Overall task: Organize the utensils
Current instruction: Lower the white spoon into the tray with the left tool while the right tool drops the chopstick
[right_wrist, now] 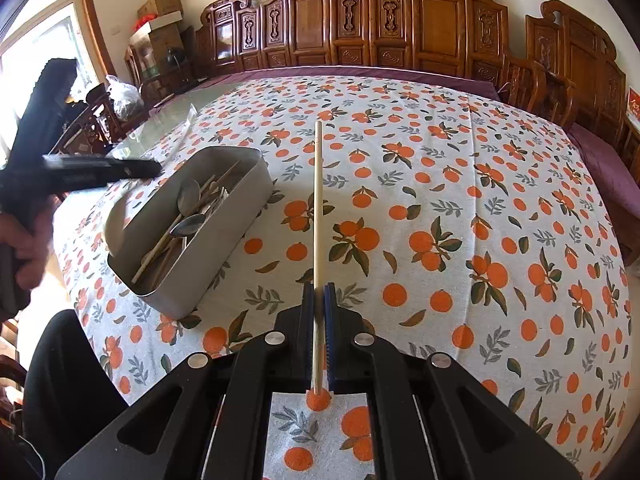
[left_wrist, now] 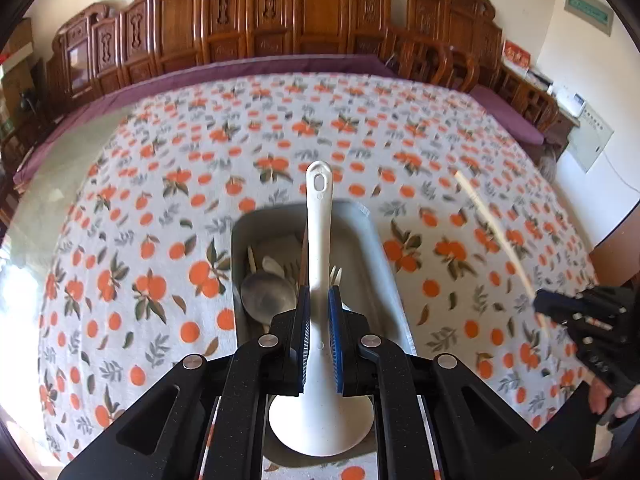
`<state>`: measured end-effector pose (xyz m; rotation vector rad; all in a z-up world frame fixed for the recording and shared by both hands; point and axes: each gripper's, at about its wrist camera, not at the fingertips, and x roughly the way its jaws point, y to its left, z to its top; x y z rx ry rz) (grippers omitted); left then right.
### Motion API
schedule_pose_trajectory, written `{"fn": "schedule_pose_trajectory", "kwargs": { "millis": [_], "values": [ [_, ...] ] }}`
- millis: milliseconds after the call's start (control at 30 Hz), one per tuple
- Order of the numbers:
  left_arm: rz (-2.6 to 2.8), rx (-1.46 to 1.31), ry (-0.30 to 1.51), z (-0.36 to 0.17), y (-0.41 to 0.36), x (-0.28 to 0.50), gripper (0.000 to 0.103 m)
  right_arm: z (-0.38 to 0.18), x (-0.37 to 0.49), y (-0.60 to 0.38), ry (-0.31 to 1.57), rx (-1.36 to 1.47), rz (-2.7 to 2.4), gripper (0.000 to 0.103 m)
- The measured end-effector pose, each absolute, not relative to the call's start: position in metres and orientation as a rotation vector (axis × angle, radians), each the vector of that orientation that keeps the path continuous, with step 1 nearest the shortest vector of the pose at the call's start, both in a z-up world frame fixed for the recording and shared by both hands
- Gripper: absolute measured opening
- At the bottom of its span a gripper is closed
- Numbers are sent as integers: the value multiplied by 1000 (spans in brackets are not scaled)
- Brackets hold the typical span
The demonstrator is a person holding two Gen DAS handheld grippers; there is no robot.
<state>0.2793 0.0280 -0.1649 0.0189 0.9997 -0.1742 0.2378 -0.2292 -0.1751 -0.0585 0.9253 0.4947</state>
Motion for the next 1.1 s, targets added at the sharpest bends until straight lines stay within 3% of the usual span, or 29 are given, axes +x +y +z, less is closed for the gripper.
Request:
{"fn": "schedule_pose_trajectory", "kwargs": {
  "millis": [500,567,767,1100],
  "values": [
    [-159,13,1072,-203,33,288,9,-168,241,-207,927,-67,536,6],
    [-162,3,1067,-200,35,287,19,-167,241,-201,931,-71,548,6],
    [-159,-39,1005,-178,50,273,29,-159,240,-179,922,-81,577,6],
    [-136,-25,919,-142,74,251,29,-150,245,-125,927,-20,630,6]
  ]
}}
